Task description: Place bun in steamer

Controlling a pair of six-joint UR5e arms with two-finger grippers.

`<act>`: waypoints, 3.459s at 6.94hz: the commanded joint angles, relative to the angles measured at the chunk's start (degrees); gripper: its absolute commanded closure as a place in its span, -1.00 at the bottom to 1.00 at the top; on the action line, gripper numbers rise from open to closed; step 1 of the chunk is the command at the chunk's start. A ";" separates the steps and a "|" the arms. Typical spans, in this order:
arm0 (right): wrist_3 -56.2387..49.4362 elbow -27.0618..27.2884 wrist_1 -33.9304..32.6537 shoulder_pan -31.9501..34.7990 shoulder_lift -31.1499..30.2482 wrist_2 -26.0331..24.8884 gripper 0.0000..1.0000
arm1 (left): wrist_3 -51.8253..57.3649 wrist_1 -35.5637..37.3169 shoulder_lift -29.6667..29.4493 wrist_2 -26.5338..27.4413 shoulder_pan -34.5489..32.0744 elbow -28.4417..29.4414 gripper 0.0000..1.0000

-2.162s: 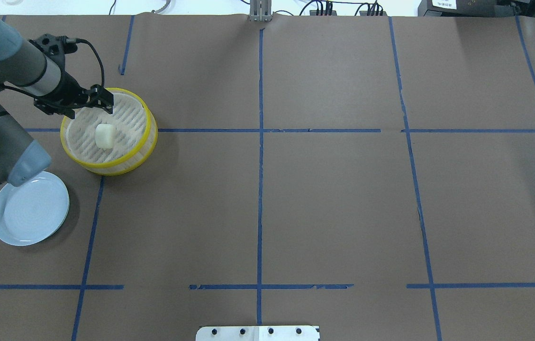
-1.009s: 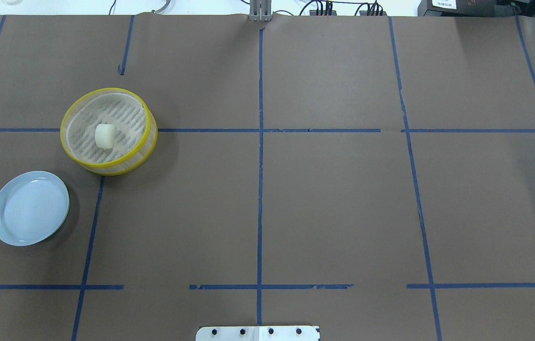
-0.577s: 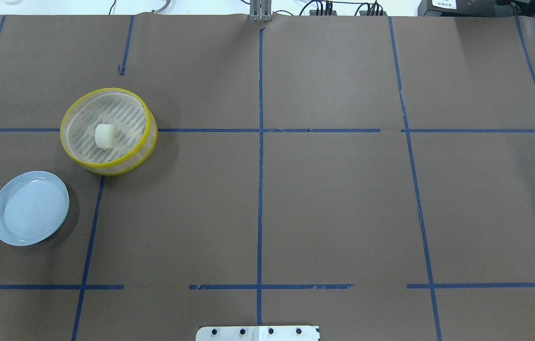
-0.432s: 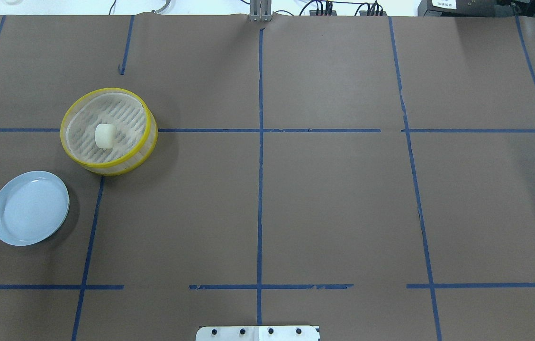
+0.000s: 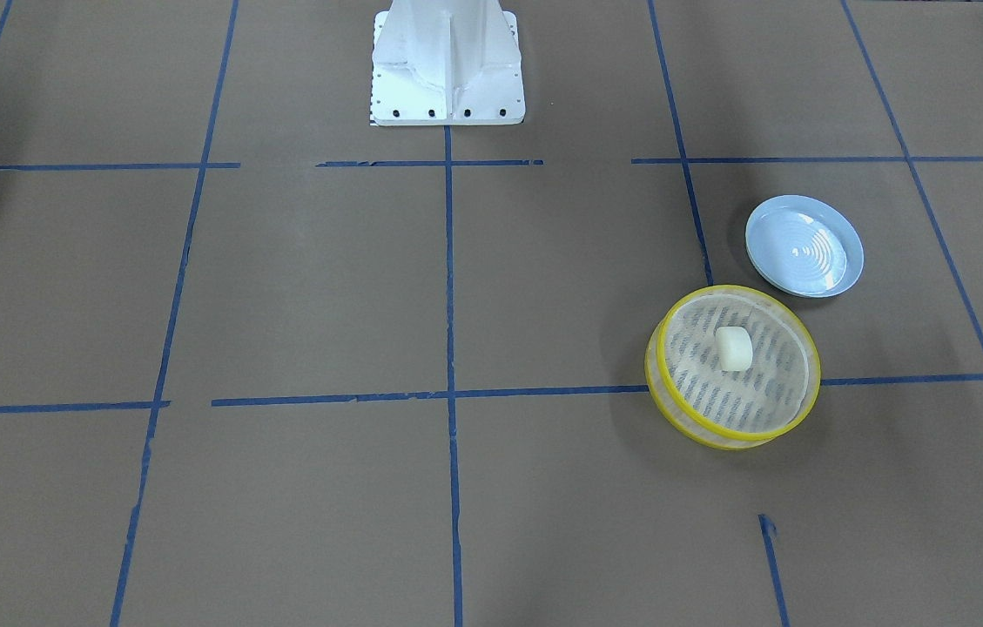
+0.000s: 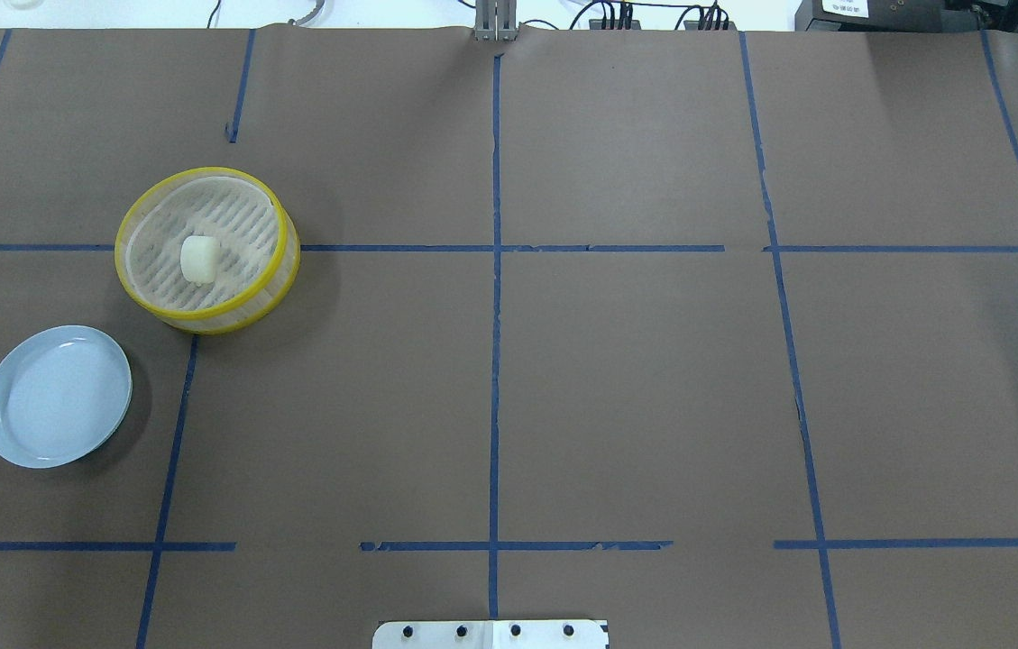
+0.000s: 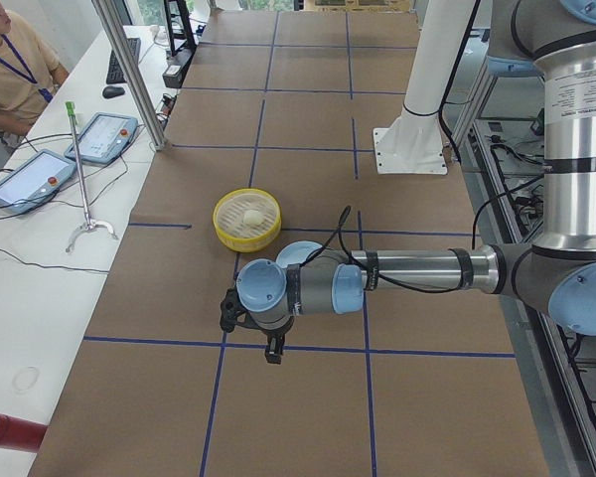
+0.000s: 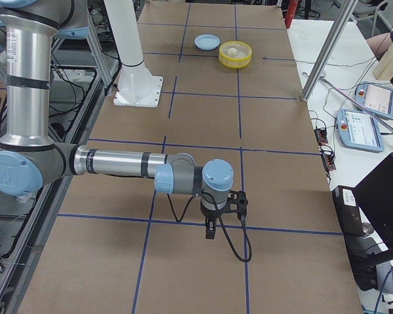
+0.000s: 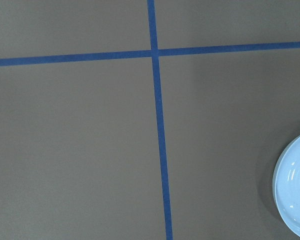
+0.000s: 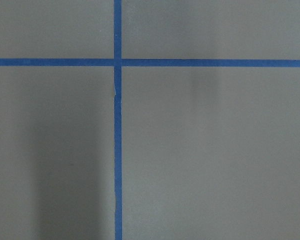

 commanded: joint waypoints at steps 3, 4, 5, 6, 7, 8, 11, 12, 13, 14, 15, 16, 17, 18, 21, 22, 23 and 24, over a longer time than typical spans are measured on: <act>0.00 0.00 0.00 0.00 0.00 0.00 -1.00 | 0.74 1.63 -0.15 10.59 -0.48 -5.02 -1.00; 0.00 0.00 0.00 0.00 0.00 0.00 -1.00 | 0.74 4.34 -0.93 10.69 -0.48 -5.13 -1.00; 0.00 0.00 0.00 0.00 0.00 0.00 -1.00 | 0.74 4.71 -0.07 10.69 -0.48 -4.78 -1.00; 0.00 0.00 0.00 0.00 0.00 0.00 -1.00 | 0.48 4.89 -0.84 10.08 -0.65 -3.91 -1.00; 0.00 0.00 0.00 0.00 0.00 0.00 -1.00 | 0.56 4.81 -1.11 9.98 -0.66 -3.90 -1.00; 0.00 0.00 0.00 0.00 0.00 0.00 -1.00 | 0.04 4.72 -1.37 9.55 -0.66 -4.07 -1.00; 0.00 0.00 0.00 0.00 0.00 0.00 -1.00 | -0.14 4.63 -1.38 5.71 -1.09 -4.16 -1.00; 0.00 0.00 0.00 0.00 0.00 0.00 -1.00 | -0.23 4.63 -1.37 4.89 -1.18 -4.16 -1.00; 0.00 0.00 0.00 0.00 0.00 0.00 -1.00 | -2.49 4.46 -1.46 4.89 -1.18 -4.08 -1.00; 0.00 0.00 0.00 0.00 0.00 0.00 -1.00 | -5.56 4.19 -1.98 5.50 -1.18 -4.16 -1.00; 0.00 0.00 0.00 0.00 0.00 0.00 -1.00 | -5.33 4.10 -2.08 5.50 -1.18 -3.99 -1.00; 0.00 0.00 0.00 0.00 0.00 0.00 -1.00 | -5.32 4.10 -2.08 5.50 -1.18 -3.81 -1.00; 0.00 0.00 0.00 0.00 0.00 0.00 -1.00 | -5.32 4.10 -2.25 5.50 -1.10 -3.64 -1.00; 0.00 0.00 0.00 0.00 0.00 0.00 -1.00 | -5.24 4.19 -2.43 5.59 -1.09 -3.55 -1.00; 0.00 0.00 0.00 0.00 0.00 0.00 -1.00 | -5.15 4.10 -2.52 5.76 -1.01 -3.46 -1.00; 0.00 0.00 0.00 0.00 0.00 0.00 -1.00 | -5.06 4.10 -2.78 5.77 -1.09 -3.37 -1.00; 0.00 0.00 0.00 0.00 0.00 0.00 -1.00 | -5.06 4.10 -2.78 5.77 -1.09 -3.29 -1.00; 0.00 0.00 0.00 0.00 0.00 0.00 -1.00 | -5.06 4.10 -2.87 5.77 -1.09 -3.11 -1.00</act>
